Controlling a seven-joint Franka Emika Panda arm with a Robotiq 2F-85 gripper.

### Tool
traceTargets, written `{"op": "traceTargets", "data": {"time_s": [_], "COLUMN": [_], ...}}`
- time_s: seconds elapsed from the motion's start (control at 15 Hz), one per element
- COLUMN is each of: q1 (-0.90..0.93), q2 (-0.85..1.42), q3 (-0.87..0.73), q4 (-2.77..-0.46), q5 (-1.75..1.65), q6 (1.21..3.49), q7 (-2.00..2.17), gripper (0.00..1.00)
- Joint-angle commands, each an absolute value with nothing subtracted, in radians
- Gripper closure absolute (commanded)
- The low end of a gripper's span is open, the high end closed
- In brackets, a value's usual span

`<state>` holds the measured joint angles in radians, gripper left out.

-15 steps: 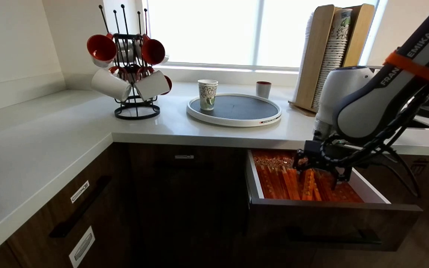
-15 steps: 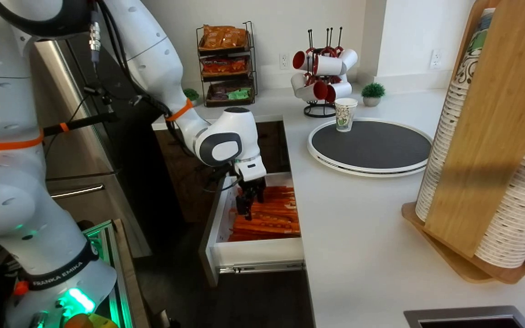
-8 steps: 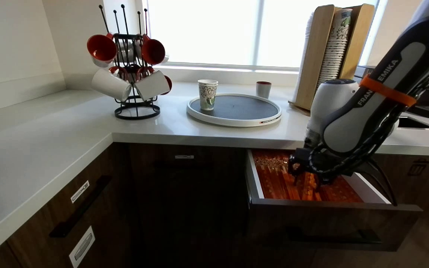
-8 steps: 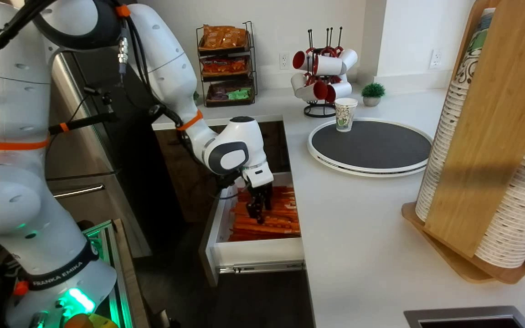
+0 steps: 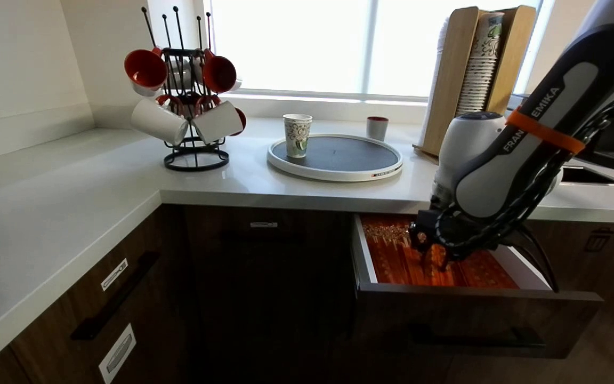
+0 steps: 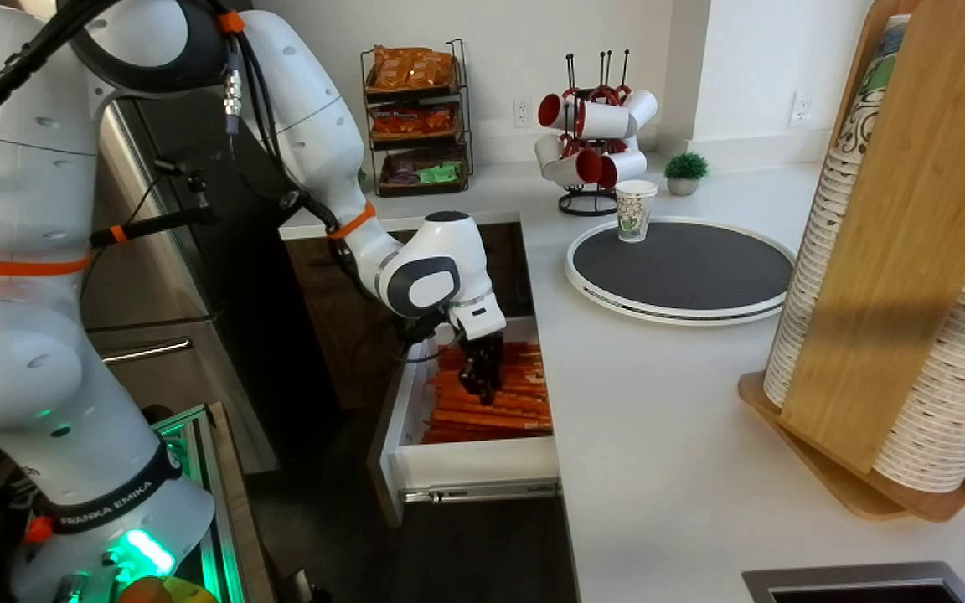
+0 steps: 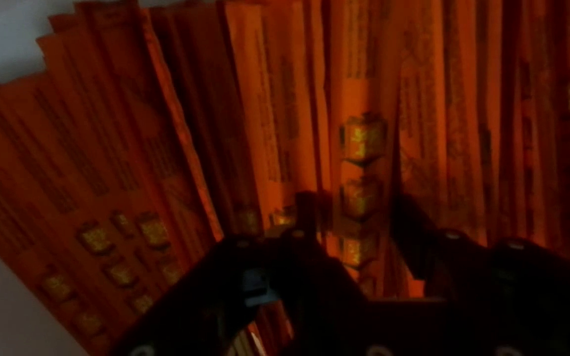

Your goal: Remove an orange object from the drawer and put it on the grey tray

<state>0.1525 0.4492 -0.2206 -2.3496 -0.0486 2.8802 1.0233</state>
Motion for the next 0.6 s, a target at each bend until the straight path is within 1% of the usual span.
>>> {"op": "traceTargets", "data": {"time_s": [0.0, 0.13, 0.2, 0.27, 0.33, 0.4, 0.47, 0.53], "q1": [0.175, 0.177, 0.177, 0.177, 0.176, 0.176, 0.177, 0.178], "q2": [0.454, 0.451, 0.45, 0.448, 0.446, 0.444, 0.441, 0.437], "q3": [-0.235, -0.237, -0.237, -0.235, -0.235, -0.235, -0.237, -0.237], "q4": [-2.345, -2.348, -2.349, -2.351, -2.351, -2.353, -2.354, -2.356], "q5": [-0.026, -0.025, -0.026, -0.024, -0.024, -0.023, -0.024, -0.025], "q6": [2.881, 2.881, 2.879, 2.879, 2.88, 2.879, 2.88, 2.877], "q7": [1.017, 1.017, 1.016, 1.015, 1.014, 1.013, 1.013, 1.013], "gripper": [0.57, 0.65, 0.66, 0.77, 0.78, 0.82, 0.92, 0.99]}}
